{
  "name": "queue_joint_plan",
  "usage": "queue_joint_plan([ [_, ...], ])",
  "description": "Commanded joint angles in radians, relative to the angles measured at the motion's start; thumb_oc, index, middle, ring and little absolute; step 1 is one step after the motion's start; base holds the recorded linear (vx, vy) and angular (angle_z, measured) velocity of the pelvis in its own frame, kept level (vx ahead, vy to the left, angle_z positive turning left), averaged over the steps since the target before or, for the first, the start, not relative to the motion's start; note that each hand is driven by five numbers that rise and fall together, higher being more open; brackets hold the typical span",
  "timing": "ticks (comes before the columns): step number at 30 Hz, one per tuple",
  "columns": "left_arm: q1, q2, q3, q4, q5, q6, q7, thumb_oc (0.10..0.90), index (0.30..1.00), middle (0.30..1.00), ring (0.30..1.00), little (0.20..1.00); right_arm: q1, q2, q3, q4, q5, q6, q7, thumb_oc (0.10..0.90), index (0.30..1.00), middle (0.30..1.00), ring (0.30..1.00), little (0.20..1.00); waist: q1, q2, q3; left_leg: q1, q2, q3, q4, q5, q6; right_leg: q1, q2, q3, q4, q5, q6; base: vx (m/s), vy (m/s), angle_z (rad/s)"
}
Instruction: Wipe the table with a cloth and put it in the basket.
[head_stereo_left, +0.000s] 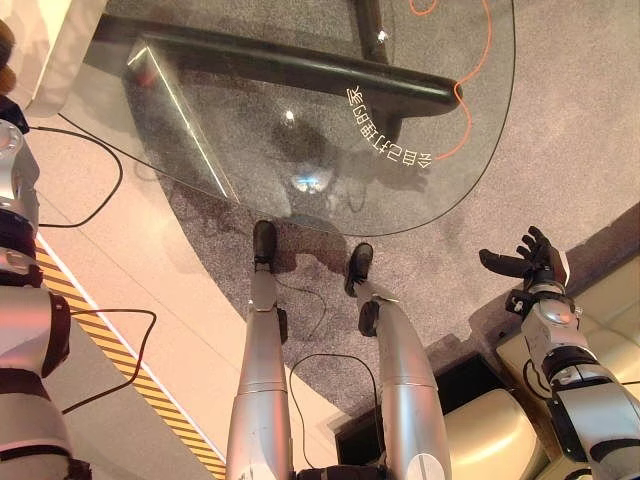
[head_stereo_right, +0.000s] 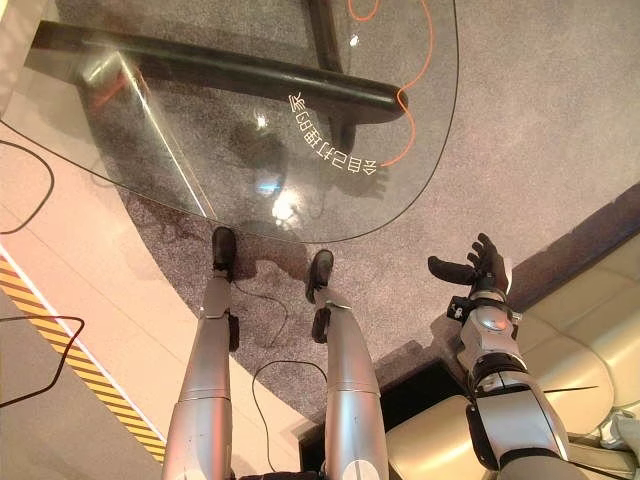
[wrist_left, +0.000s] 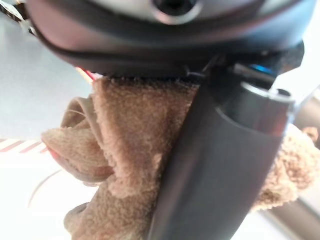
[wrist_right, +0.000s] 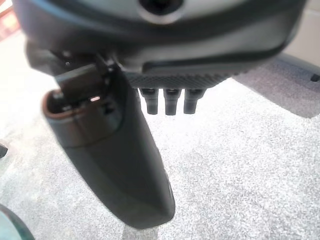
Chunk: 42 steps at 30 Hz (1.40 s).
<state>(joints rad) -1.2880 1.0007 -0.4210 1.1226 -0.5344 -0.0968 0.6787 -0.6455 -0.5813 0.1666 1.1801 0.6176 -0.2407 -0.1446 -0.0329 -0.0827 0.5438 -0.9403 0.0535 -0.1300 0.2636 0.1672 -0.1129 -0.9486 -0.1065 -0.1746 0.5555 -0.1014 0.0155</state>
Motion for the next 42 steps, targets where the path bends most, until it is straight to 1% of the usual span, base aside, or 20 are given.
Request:
queue_joint_plan([
  [1, -0.153, 0.175, 0.017, 0.01, 0.02, -0.031, 0.012, 0.13, 0.326, 0.326, 0.326, 0.23, 0.1, -0.115, -0.001, 0.0, -0.003, -0.029, -0.014, 0.8, 0.9, 0.9, 0.9, 0.9, 0.004, 0.025, -0.024, 0.022, -0.031, 0.135, 0.169, -0.172, 0.103, 0.09, 0.073, 0.057, -0.157, 0.093, 0.039, 0.01, 0.046, 0.02],
  [3, -0.157, 0.178, 0.008, 0.018, 0.023, -0.016, -0.013, 0.122, 0.319, 0.319, 0.319, 0.222, 0.099, -0.117, -0.002, 0.001, -0.006, -0.028, -0.01, 0.8, 0.9, 0.9, 0.9, 0.9, 0.004, 0.026, -0.024, 0.02, -0.031, 0.135, 0.17, -0.174, 0.106, 0.087, 0.072, 0.057, -0.153, 0.094, 0.041, 0.0, 0.0, 0.0],
  [4, -0.16, 0.178, 0.006, 0.02, 0.023, -0.012, -0.017, 0.1, 0.3, 0.3, 0.3, 0.2, 0.099, -0.117, -0.002, 0.001, -0.007, -0.028, -0.01, 0.8, 0.9, 0.9, 0.9, 0.9, 0.004, 0.026, -0.024, 0.019, -0.031, 0.135, 0.171, -0.175, 0.107, 0.087, 0.072, 0.057, -0.152, 0.094, 0.041, 0.0, 0.0, 0.0],
  [12, -0.178, 0.189, -0.03, 0.043, 0.032, 0.036, -0.083, 0.1, 0.3, 0.3, 0.3, 0.2, 0.104, -0.12, -0.002, -0.007, -0.01, -0.027, -0.005, 0.8, 0.9, 0.9, 0.9, 0.9, 0.003, 0.025, -0.024, 0.006, -0.028, 0.135, 0.179, -0.178, 0.112, 0.072, 0.072, 0.058, -0.14, 0.1, 0.045, 0.0, 0.0, 0.0],
  [18, -0.178, 0.192, -0.034, 0.052, 0.023, 0.057, -0.116, 0.1, 0.3, 0.3, 0.3, 0.2, 0.1, -0.121, 0.0, -0.015, -0.009, -0.018, -0.005, 0.8, 0.9, 0.9, 0.9, 0.9, 0.004, 0.022, -0.024, 0.002, -0.028, 0.133, 0.178, -0.178, 0.115, 0.068, 0.072, 0.055, -0.143, 0.105, 0.046, 0.0, 0.0, 0.0],
  [19, -0.176, 0.193, -0.034, 0.055, 0.019, 0.067, -0.134, 0.199, 0.385, 0.385, 0.385, 0.299, 0.101, -0.121, 0.001, -0.016, -0.008, -0.018, -0.006, 0.8, 0.9, 0.9, 0.9, 0.9, 0.004, 0.022, -0.024, 0.002, -0.028, 0.134, 0.177, -0.178, 0.115, 0.069, 0.072, 0.055, -0.144, 0.105, 0.047, 0.0, 0.0, 0.0],
  [20, -0.178, 0.194, -0.036, 0.058, 0.016, 0.077, -0.141, 0.388, 0.547, 0.547, 0.547, 0.488, 0.1, -0.118, 0.001, -0.015, -0.008, -0.017, -0.009, 0.8, 0.9, 0.9, 0.9, 0.9, 0.005, 0.022, -0.024, 0.002, -0.029, 0.134, 0.176, -0.178, 0.116, 0.07, 0.073, 0.055, -0.146, 0.106, 0.047, 0.0, 0.0, 0.0],
  [21, -0.178, 0.194, -0.037, 0.058, 0.013, 0.08, -0.146, 0.8, 0.9, 0.9, 0.9, 0.9, 0.1, -0.118, 0.001, -0.015, -0.009, -0.016, -0.01, 0.8, 0.9, 0.9, 0.9, 0.9, 0.005, 0.022, -0.024, 0.002, -0.029, 0.134, 0.176, -0.178, 0.116, 0.07, 0.073, 0.055, -0.146, 0.106, 0.047, 0.0, 0.0, 0.0],
  [24, -0.176, 0.189, -0.041, 0.062, 0.012, 0.084, -0.158, 0.8, 0.9, 0.9, 0.9, 0.9, 0.099, -0.117, 0.002, -0.015, -0.005, -0.014, -0.007, 0.8, 0.9, 0.9, 0.9, 0.9, 0.004, 0.022, -0.024, 0.003, -0.029, 0.134, 0.172, -0.178, 0.117, 0.07, 0.072, 0.055, -0.152, 0.11, 0.048, 0.0, 0.0, 0.0],
  [25, -0.173, 0.189, -0.039, 0.063, 0.006, 0.081, -0.182, 0.8, 0.9, 0.9, 0.9, 0.9, 0.1, -0.116, 0.001, -0.017, -0.006, -0.013, -0.006, 0.8, 0.9, 0.9, 0.9, 0.9, 0.005, 0.022, -0.024, 0.002, -0.029, 0.134, 0.172, -0.178, 0.117, 0.069, 0.072, 0.055, -0.151, 0.11, 0.049, 0.0, 0.0, 0.0],
  [28, -0.168, 0.19, -0.039, 0.055, -0.004, 0.082, -0.204, 0.8, 0.9, 0.9, 0.9, 0.9, 0.1, -0.117, 0.0, -0.023, -0.009, -0.009, -0.006, 0.8, 0.9, 0.9, 0.9, 0.9, 0.004, 0.025, -0.024, 0.002, -0.03, 0.135, 0.167, -0.176, 0.118, 0.067, 0.073, 0.055, -0.154, 0.113, 0.049, 0.0, 0.0, 0.0],
  [32, -0.169, 0.191, -0.037, 0.048, -0.033, 0.063, -0.195, 0.8, 0.9, 0.9, 0.9, 0.9, 0.105, -0.117, 0.002, -0.023, -0.003, -0.014, -0.006, 0.8, 0.9, 0.9, 0.9, 0.9, 0.004, 0.027, -0.024, 0.003, -0.031, 0.137, 0.164, -0.175, 0.118, 0.067, 0.073, 0.054, -0.157, 0.114, 0.049, 0.0, 0.0, 0.0],
  [33, -0.168, 0.191, -0.035, 0.046, -0.039, 0.05, -0.191, 0.8, 0.9, 0.9, 0.9, 0.9, 0.106, -0.113, 0.001, -0.02, -0.005, -0.018, -0.008, 0.8, 0.9, 0.9, 0.9, 0.9, 0.005, 0.028, -0.024, 0.003, -0.031, 0.136, 0.164, -0.175, 0.119, 0.067, 0.072, 0.055, -0.157, 0.115, 0.049, 0.0, 0.0, 0.0],
  [42, -0.147, 0.2, 0.0, 0.031, -0.088, 0.024, -0.189, 0.8, 0.9, 0.9, 0.9, 0.9, 0.117, -0.108, -0.006, -0.023, -0.002, -0.021, -0.014, 0.8, 0.9, 0.9, 0.9, 0.9, 0.011, 0.03, -0.024, 0.005, -0.03, 0.133, 0.16, -0.173, 0.117, 0.07, 0.069, 0.048, -0.157, 0.11, 0.048, 0.0, -0.012, 0.0],
])
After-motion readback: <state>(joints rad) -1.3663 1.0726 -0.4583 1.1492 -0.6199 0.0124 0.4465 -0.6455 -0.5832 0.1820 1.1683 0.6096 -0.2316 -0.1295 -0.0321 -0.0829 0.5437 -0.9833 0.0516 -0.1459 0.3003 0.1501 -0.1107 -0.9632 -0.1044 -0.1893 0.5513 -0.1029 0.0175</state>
